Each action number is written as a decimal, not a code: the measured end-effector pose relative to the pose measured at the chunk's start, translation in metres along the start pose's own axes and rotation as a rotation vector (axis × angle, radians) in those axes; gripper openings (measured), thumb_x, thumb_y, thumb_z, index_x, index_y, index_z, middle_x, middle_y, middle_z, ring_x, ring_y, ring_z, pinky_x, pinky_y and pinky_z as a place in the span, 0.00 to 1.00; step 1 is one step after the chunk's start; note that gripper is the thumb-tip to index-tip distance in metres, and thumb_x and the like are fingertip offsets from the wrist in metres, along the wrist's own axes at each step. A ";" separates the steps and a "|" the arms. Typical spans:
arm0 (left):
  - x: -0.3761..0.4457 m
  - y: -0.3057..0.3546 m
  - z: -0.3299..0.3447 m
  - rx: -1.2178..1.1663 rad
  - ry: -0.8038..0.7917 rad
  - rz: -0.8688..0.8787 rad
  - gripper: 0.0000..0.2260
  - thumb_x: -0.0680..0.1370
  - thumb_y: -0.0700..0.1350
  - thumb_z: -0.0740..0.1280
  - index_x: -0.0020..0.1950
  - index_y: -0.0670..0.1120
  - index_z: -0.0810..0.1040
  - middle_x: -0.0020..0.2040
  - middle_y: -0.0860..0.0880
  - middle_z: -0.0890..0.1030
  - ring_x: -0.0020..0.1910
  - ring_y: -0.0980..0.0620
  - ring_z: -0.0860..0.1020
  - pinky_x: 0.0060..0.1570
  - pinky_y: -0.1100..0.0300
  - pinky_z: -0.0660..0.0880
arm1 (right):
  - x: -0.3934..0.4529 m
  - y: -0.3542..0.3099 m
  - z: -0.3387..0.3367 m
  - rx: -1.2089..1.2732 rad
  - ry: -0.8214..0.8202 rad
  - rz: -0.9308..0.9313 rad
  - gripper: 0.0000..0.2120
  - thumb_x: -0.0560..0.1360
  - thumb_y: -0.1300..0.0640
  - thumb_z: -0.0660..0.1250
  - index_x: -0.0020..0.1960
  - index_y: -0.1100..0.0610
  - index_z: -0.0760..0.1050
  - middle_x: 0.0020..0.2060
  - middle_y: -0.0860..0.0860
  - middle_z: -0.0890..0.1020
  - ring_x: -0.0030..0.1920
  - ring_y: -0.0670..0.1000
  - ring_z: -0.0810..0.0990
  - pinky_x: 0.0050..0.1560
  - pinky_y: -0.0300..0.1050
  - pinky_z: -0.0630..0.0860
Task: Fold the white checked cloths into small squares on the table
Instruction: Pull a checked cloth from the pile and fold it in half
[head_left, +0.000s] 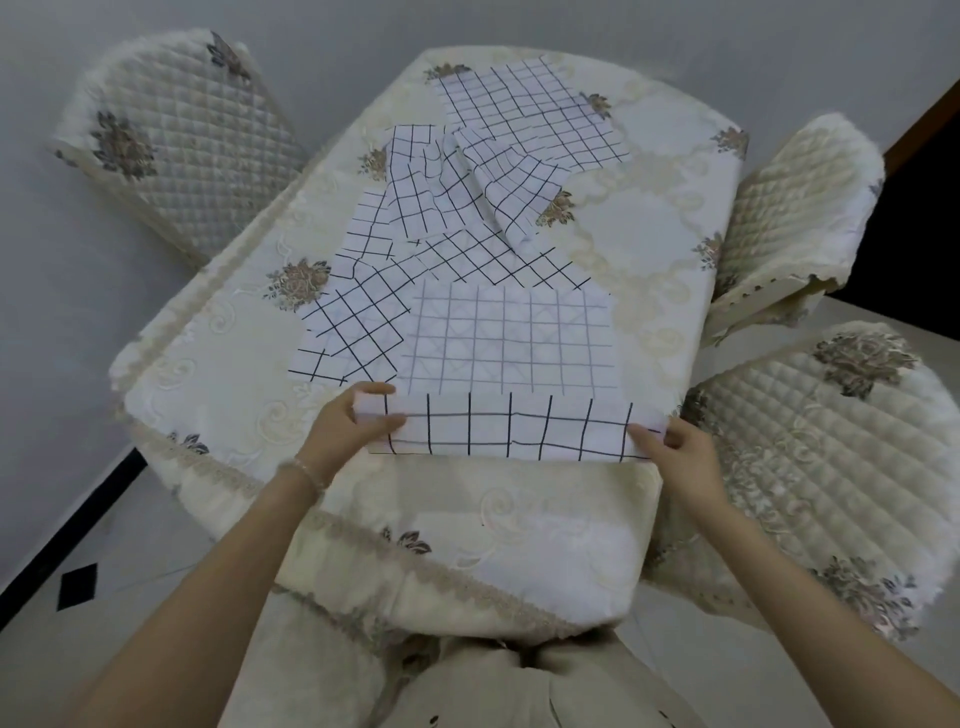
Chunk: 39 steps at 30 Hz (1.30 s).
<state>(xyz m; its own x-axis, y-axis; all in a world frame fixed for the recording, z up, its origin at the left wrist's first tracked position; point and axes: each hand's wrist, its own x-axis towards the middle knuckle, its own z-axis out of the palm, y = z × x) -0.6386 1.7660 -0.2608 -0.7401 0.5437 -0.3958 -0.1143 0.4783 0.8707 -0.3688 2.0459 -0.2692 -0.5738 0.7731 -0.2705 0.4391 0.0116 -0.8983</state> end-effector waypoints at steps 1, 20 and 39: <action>0.003 -0.005 -0.002 -0.118 -0.041 -0.081 0.31 0.62 0.51 0.79 0.63 0.47 0.75 0.57 0.43 0.81 0.55 0.49 0.79 0.57 0.54 0.75 | 0.003 -0.002 -0.001 0.065 0.007 0.023 0.03 0.76 0.60 0.69 0.47 0.58 0.82 0.41 0.51 0.85 0.41 0.47 0.84 0.42 0.39 0.79; 0.004 -0.026 0.026 0.150 0.079 -0.094 0.16 0.75 0.51 0.69 0.58 0.43 0.78 0.47 0.45 0.82 0.47 0.46 0.79 0.49 0.53 0.76 | 0.046 0.006 0.007 -0.051 0.019 0.091 0.16 0.75 0.53 0.67 0.47 0.69 0.76 0.43 0.67 0.80 0.39 0.61 0.80 0.43 0.55 0.78; 0.048 -0.057 0.062 0.513 0.294 -0.209 0.12 0.79 0.51 0.61 0.50 0.42 0.70 0.48 0.45 0.78 0.44 0.45 0.76 0.41 0.55 0.72 | 0.110 0.040 0.061 -0.404 0.103 -0.023 0.15 0.77 0.61 0.60 0.35 0.56 0.58 0.29 0.52 0.64 0.31 0.52 0.62 0.30 0.47 0.58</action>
<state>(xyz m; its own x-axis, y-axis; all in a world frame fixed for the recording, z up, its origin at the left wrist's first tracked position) -0.6262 1.8077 -0.3477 -0.8962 0.2250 -0.3824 0.0020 0.8639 0.5037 -0.4568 2.0928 -0.3558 -0.5238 0.8286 -0.1974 0.6746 0.2621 -0.6901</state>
